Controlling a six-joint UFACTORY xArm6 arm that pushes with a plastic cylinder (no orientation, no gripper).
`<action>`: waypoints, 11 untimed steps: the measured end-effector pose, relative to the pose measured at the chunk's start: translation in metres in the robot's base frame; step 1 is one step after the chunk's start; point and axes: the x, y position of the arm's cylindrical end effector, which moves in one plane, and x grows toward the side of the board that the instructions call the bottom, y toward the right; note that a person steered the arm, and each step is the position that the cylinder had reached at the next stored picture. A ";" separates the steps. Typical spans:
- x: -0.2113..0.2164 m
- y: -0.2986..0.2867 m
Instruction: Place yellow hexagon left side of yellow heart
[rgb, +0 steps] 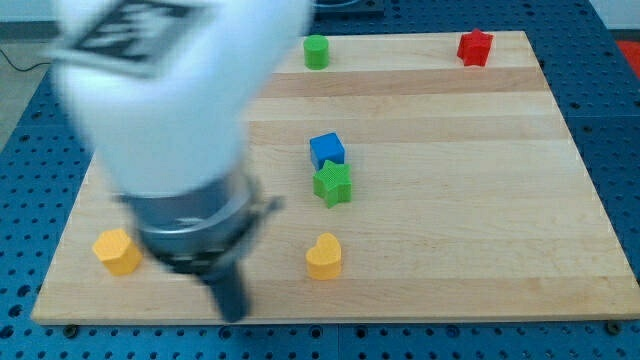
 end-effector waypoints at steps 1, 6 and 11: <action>0.000 -0.070; -0.038 -0.071; -0.089 -0.022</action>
